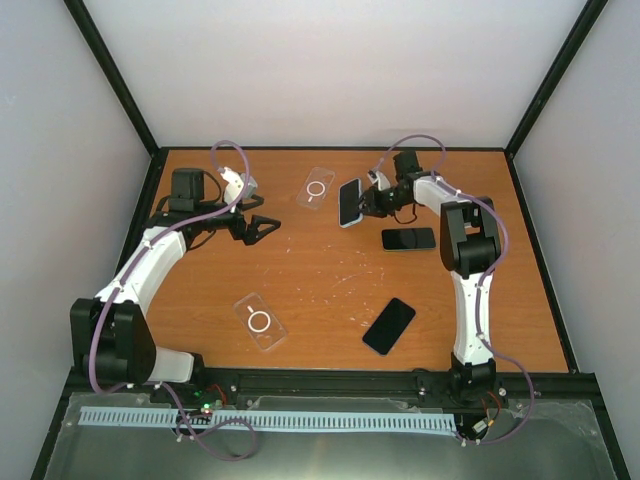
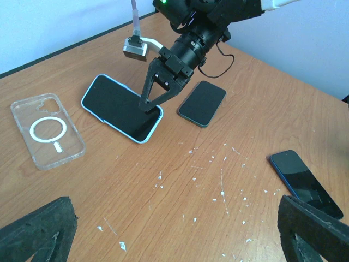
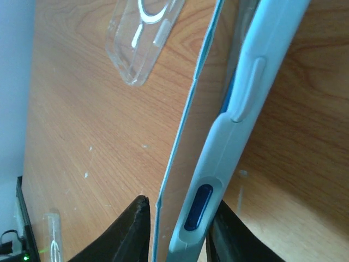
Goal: Put the phone into the phone case
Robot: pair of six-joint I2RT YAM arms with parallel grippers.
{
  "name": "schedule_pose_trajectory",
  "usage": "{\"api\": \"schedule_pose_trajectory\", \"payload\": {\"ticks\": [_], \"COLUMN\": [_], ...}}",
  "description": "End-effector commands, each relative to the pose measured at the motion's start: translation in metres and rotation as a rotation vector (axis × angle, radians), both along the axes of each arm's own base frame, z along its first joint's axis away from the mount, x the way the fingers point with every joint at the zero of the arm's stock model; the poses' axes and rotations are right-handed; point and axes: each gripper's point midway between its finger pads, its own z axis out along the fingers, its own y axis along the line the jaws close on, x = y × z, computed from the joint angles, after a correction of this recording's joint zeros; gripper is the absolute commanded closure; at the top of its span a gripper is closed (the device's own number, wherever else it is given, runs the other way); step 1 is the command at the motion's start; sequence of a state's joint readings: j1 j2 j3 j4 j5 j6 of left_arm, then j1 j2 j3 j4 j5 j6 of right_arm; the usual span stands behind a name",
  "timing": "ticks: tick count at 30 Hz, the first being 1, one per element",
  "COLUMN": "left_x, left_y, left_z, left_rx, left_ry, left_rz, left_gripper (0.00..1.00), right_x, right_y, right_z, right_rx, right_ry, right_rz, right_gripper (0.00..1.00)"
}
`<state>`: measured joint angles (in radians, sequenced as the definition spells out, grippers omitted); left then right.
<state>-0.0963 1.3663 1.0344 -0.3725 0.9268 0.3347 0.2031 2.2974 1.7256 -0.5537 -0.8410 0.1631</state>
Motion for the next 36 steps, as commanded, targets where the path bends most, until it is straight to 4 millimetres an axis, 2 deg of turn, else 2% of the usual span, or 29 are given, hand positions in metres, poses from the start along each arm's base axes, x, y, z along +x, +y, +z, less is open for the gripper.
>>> {"api": "schedule_pose_trajectory", "payload": {"ticks": [1,8,16,22,23,24,30,33,36], "left_x": [0.009,0.034,0.086,0.134,0.142,0.151,0.211,0.228,0.237], "left_y": [0.003,0.014,0.02,0.018,0.017,0.016,0.017,0.014,0.008], "left_z": [-0.002,-0.026,-0.057,-0.069,-0.079,-0.081,-0.099,-0.121,-0.146], "left_rx": [0.016,0.107,0.205,0.2,0.198,0.189,0.174,0.195,0.233], "left_ry": [-0.002,0.03,0.073,0.083,0.111,0.118,0.192,0.249,0.275], "left_rz": [0.03,0.111,0.138,0.172,0.178,0.186,0.285,0.298,0.304], "left_gripper": [0.0,0.0,0.0,0.0,0.0,0.0,0.0,0.0,0.0], "right_x": [0.014,0.011,0.012,0.005,0.004,0.001,-0.015,-0.022,-0.027], "right_y": [-0.011,-0.019,-0.033,-0.043,-0.043,-0.044,-0.045,-0.048,-0.051], "right_z": [0.002,0.004,0.013,0.026,0.029,0.034,0.052,0.059,0.063], "right_rx": [-0.04,-0.087,-0.157,-0.181,-0.181,-0.178,-0.166,-0.178,-0.193], "right_ry": [-0.027,-0.046,-0.102,-0.146,-0.155,-0.164,-0.213,-0.24,-0.26], "right_rz": [-0.034,-0.037,-0.053,-0.043,-0.042,-0.039,-0.019,-0.017,-0.019], "right_gripper": [0.69,0.43,0.21,0.17,0.17,0.17,0.16,0.16,0.16]}}
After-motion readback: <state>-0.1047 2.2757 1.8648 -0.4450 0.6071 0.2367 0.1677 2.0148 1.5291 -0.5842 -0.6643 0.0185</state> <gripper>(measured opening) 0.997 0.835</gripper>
